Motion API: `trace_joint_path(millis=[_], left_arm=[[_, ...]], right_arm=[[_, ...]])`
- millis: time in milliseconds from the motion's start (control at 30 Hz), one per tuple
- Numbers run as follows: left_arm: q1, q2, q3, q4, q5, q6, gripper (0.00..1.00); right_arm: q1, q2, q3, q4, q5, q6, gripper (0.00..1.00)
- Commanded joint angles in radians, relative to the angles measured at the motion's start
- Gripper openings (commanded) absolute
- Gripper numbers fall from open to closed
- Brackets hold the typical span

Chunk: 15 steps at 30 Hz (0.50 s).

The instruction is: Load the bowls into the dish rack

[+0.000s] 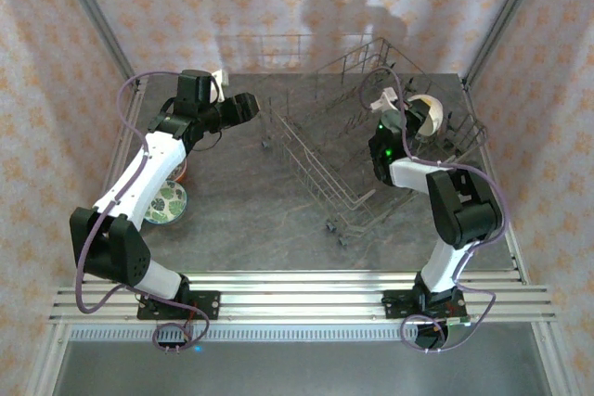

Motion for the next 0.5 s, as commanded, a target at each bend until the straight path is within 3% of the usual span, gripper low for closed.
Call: trace_joint_path(millis=[0, 133, 300, 467], left_arm=[[0.011, -0.032, -0.009, 0.021, 0.009, -0.018, 0.7], [0.011, -0.031, -0.008, 0.02, 0.014, -0.019, 0.7], [0.011, -0.016, -0.003, 0.022, 0.021, -0.023, 0.7], [0.011, 0.02, 0.041, -0.004, 0.041, -0.016, 0.69]], right_arm=[[-0.006, 0.007, -0.01, 0.128, 0.018, -0.027, 0.0], [-0.009, 0.026, -0.019, 0.133, 0.035, -0.005, 0.0], [-0.007, 0.08, -0.01, 0.296, 0.033, -0.104, 0.0], [-0.018, 0.069, 0.02, 0.257, 0.023, -0.069, 0.0]])
